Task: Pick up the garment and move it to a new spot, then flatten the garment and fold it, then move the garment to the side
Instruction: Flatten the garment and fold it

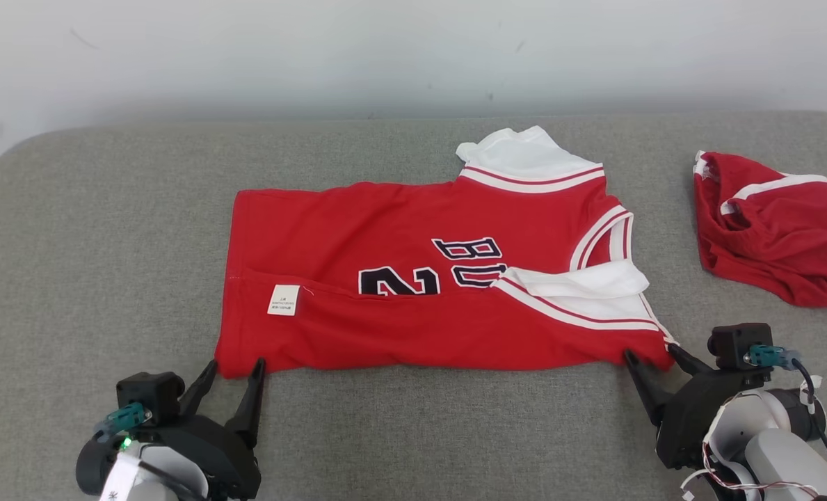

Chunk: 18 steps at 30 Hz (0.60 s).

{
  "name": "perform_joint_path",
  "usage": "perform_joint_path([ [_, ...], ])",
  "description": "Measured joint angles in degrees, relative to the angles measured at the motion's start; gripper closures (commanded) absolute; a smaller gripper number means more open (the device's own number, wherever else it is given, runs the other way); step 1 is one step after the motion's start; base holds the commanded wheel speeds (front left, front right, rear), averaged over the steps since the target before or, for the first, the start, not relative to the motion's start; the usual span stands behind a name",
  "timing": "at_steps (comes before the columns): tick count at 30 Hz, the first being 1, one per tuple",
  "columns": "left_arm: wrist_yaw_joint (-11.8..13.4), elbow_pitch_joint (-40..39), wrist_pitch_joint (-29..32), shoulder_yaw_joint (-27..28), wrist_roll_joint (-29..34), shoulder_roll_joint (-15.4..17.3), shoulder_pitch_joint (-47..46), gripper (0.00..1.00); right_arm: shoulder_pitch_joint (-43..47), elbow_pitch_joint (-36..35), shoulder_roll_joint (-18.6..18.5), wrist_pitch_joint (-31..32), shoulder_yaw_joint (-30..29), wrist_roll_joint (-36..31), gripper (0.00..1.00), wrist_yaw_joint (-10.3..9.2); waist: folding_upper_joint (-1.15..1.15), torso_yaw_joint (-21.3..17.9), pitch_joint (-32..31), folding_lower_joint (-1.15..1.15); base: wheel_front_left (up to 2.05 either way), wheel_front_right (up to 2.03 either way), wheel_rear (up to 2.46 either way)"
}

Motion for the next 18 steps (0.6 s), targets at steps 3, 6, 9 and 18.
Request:
perform_joint_path([
  [3, 0.46, 1.21, 0.0, -0.85, 0.91, 0.36, -0.75, 0.0, -0.21, 0.46, 0.04, 0.65, 0.54, -0.3, 0.0, -0.16, 0.0, -0.26, 0.48, 0.0, 0.0, 0.0, 0.0],
  [6, 0.73, 2.42, 0.02, -1.22, 1.55, 0.56, -1.74, 0.0, -0.63, 0.62, 0.1, 0.96, 0.98, -0.35, 0.0, -0.49, 0.01, -0.58, 0.86, 0.0, 0.0, 0.0, 0.0],
  [9, 1.52, 3.56, 0.03, -1.46, 3.24, 1.04, -2.46, 0.0, -1.35, 0.71, 0.26, 1.36, 1.25, -0.79, 0.0, -0.55, 0.01, -0.93, 1.18, 0.0, 0.0, 0.0, 0.0],
  [18, 3.08, 7.16, 0.53, -1.57, 3.99, 1.0, -4.36, 0.0, -1.33, 1.35, 0.68, 1.46, 1.87, -0.96, 0.0, -0.83, 0.01, -1.32, 1.43, 0.0, 0.0, 0.0, 0.0],
])
